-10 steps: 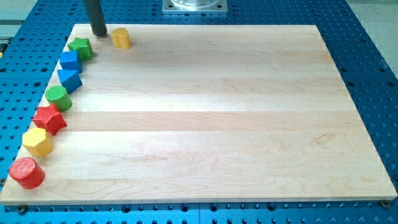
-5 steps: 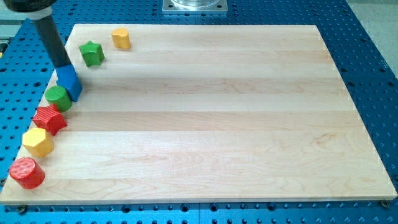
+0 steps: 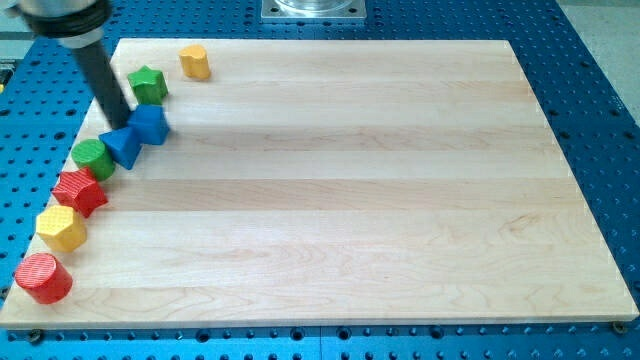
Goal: Place the cube at the center of the board
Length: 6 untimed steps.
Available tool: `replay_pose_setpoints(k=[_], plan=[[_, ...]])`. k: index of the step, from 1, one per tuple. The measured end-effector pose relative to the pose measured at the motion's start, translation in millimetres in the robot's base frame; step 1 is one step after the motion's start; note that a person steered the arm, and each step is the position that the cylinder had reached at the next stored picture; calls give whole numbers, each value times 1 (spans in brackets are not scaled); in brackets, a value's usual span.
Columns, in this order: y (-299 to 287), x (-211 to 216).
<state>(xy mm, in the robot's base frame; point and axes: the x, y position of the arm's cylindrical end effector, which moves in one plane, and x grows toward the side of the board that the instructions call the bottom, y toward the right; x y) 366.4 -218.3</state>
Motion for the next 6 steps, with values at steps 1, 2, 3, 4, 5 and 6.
replay_pose_setpoints(k=[1, 2, 3, 4, 5, 6], plan=[[77, -11], [63, -7], [74, 9], [169, 26], [167, 34], [138, 28]])
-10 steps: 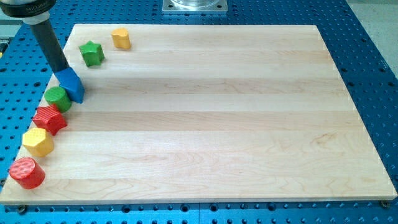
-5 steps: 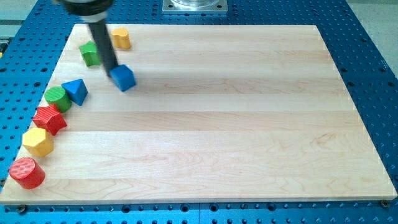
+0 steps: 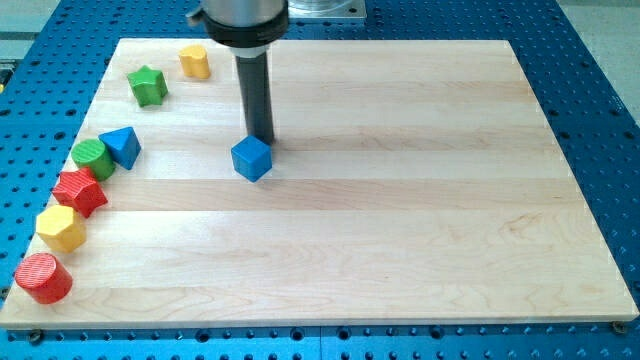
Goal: Place the cube at the center of the board
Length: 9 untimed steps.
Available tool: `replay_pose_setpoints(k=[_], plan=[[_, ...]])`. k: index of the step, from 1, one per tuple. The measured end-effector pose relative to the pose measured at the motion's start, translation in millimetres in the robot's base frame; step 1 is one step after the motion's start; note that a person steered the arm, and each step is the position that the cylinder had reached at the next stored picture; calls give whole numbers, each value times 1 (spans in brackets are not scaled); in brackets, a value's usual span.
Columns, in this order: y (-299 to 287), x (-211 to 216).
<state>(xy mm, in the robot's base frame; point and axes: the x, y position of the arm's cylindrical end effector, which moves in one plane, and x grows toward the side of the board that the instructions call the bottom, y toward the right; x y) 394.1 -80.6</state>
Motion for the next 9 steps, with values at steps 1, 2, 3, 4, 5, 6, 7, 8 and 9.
replay_pose_setpoints(k=[1, 2, 3, 4, 5, 6, 7, 8, 9], plan=[[-22, 71], [-43, 87], [-84, 157], [-23, 135], [3, 85], [34, 66], [18, 123], [50, 103], [62, 61]])
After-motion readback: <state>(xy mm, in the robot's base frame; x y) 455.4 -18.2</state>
